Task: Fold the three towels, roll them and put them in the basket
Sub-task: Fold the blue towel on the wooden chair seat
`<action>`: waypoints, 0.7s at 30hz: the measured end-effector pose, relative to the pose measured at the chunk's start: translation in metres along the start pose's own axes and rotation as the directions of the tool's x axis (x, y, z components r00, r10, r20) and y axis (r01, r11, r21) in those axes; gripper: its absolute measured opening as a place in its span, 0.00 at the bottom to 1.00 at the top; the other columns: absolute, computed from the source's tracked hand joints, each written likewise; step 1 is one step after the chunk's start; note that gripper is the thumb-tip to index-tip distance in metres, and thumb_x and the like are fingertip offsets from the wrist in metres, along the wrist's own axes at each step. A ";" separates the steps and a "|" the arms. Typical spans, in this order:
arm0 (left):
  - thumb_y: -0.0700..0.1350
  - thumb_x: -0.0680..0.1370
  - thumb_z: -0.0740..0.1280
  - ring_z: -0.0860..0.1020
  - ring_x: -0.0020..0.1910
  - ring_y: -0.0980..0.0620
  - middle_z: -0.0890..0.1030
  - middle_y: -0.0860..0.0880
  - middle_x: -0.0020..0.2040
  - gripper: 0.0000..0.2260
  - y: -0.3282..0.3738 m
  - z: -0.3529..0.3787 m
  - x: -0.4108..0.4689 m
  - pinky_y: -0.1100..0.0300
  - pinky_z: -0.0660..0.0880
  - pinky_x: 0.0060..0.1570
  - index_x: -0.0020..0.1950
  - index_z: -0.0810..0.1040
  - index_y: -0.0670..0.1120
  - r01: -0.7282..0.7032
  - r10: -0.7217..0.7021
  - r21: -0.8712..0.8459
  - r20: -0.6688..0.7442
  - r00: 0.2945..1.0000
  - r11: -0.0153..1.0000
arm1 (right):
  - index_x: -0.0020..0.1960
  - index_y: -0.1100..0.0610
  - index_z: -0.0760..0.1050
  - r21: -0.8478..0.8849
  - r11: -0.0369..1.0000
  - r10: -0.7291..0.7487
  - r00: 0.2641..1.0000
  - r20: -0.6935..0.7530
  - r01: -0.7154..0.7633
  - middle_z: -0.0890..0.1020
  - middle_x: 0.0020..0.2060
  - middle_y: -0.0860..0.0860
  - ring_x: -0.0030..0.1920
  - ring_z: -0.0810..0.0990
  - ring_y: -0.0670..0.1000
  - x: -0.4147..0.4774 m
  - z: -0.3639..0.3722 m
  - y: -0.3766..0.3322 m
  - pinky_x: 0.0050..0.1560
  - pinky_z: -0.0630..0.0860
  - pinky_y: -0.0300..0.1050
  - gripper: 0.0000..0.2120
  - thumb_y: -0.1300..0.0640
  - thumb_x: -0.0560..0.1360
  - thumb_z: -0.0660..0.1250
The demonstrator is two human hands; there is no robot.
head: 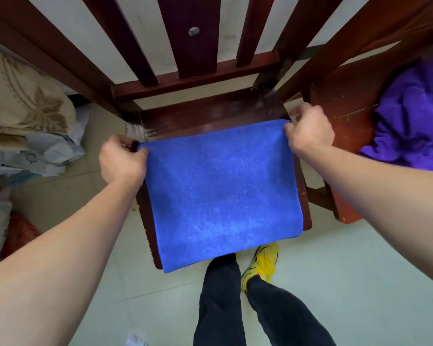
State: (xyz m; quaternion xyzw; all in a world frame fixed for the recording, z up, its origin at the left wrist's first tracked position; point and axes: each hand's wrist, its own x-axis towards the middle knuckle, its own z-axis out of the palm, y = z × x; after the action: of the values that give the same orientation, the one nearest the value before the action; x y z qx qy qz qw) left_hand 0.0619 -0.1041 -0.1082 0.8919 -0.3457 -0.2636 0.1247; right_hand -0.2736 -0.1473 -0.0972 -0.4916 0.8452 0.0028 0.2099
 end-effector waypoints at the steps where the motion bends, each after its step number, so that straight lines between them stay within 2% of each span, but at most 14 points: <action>1: 0.47 0.69 0.73 0.78 0.43 0.47 0.80 0.49 0.42 0.08 -0.003 -0.002 -0.012 0.55 0.75 0.44 0.43 0.75 0.52 -0.045 0.046 0.007 -0.012 0.999 0.999 | 0.51 0.48 0.77 0.053 0.998 -0.044 0.999 0.008 0.043 0.80 0.51 0.53 0.52 0.79 0.57 -0.012 0.002 0.000 0.49 0.73 0.49 0.08 0.54 0.73 0.66; 3: 0.44 0.71 0.71 0.77 0.39 0.47 0.79 0.49 0.37 0.05 -0.013 0.001 -0.043 0.56 0.73 0.42 0.41 0.76 0.50 -0.095 0.097 -0.028 0.056 0.994 0.995 | 0.42 0.50 0.77 0.230 0.971 -0.103 0.986 0.135 0.069 0.83 0.43 0.51 0.46 0.81 0.56 -0.043 0.013 0.004 0.47 0.77 0.48 0.03 0.57 0.72 0.66; 5: 0.42 0.72 0.71 0.77 0.37 0.47 0.79 0.49 0.33 0.04 -0.033 0.010 -0.077 0.58 0.72 0.41 0.38 0.77 0.47 -0.074 0.081 -0.046 0.187 0.979 0.996 | 0.36 0.53 0.76 0.334 0.941 -0.070 0.935 0.347 -0.053 0.83 0.35 0.50 0.41 0.83 0.55 -0.076 0.029 0.017 0.46 0.80 0.52 0.07 0.58 0.72 0.68; 7: 0.42 0.72 0.71 0.78 0.37 0.46 0.79 0.50 0.32 0.06 -0.060 0.016 -0.105 0.60 0.70 0.40 0.36 0.78 0.46 0.033 -0.023 -0.036 0.262 0.965 0.999 | 0.34 0.52 0.77 0.326 0.925 0.025 0.888 0.460 -0.195 0.83 0.33 0.49 0.40 0.83 0.54 -0.098 0.040 0.042 0.49 0.80 0.53 0.08 0.59 0.72 0.70; 10: 0.43 0.72 0.72 0.79 0.39 0.44 0.80 0.49 0.33 0.07 -0.108 0.013 -0.130 0.57 0.72 0.41 0.34 0.77 0.47 0.214 -0.209 0.000 0.212 0.955 0.977 | 0.33 0.51 0.77 0.311 0.905 0.168 0.916 0.364 -0.289 0.83 0.34 0.49 0.42 0.83 0.54 -0.107 0.043 0.086 0.49 0.79 0.48 0.09 0.60 0.71 0.69; 13: 0.45 0.72 0.72 0.77 0.35 0.45 0.80 0.46 0.33 0.08 -0.145 0.001 -0.148 0.55 0.74 0.41 0.38 0.77 0.44 0.332 -0.320 -0.035 0.194 0.927 0.943 | 0.38 0.51 0.78 0.287 0.902 0.248 0.931 0.268 -0.323 0.81 0.33 0.45 0.40 0.80 0.52 -0.114 0.034 0.116 0.43 0.72 0.42 0.04 0.58 0.70 0.71; 15: 0.44 0.73 0.73 0.73 0.30 0.47 0.78 0.46 0.31 0.08 -0.157 -0.005 -0.164 0.56 0.71 0.38 0.40 0.78 0.42 0.369 -0.327 -0.118 0.274 0.905 0.922 | 0.42 0.51 0.79 0.283 0.893 0.278 0.923 0.266 -0.351 0.80 0.33 0.44 0.38 0.80 0.51 -0.128 0.029 0.129 0.42 0.73 0.42 0.03 0.57 0.69 0.72; 18: 0.44 0.72 0.74 0.73 0.31 0.50 0.77 0.46 0.33 0.07 -0.153 -0.008 -0.184 0.56 0.72 0.39 0.45 0.78 0.44 0.372 -0.283 -0.204 0.361 0.889 0.906 | 0.40 0.53 0.78 0.293 0.871 0.294 0.897 0.329 -0.393 0.82 0.35 0.46 0.36 0.78 0.49 -0.156 0.031 0.144 0.36 0.69 0.40 0.07 0.53 0.68 0.75; 21: 0.42 0.72 0.74 0.72 0.31 0.51 0.77 0.49 0.32 0.05 -0.145 -0.002 -0.188 0.59 0.70 0.37 0.41 0.78 0.45 0.311 -0.221 -0.234 0.345 0.913 0.921 | 0.35 0.54 0.77 0.316 0.871 0.253 0.896 0.365 -0.375 0.79 0.29 0.45 0.31 0.75 0.48 -0.172 0.039 0.150 0.32 0.67 0.41 0.10 0.52 0.68 0.76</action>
State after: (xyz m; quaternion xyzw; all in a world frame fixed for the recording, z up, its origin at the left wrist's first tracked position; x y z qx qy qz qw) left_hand 0.0258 0.1298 -0.0935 0.8508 -0.1938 -0.4623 0.1577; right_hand -0.3110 0.0811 -0.1013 -0.2890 0.8548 -0.0482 0.4284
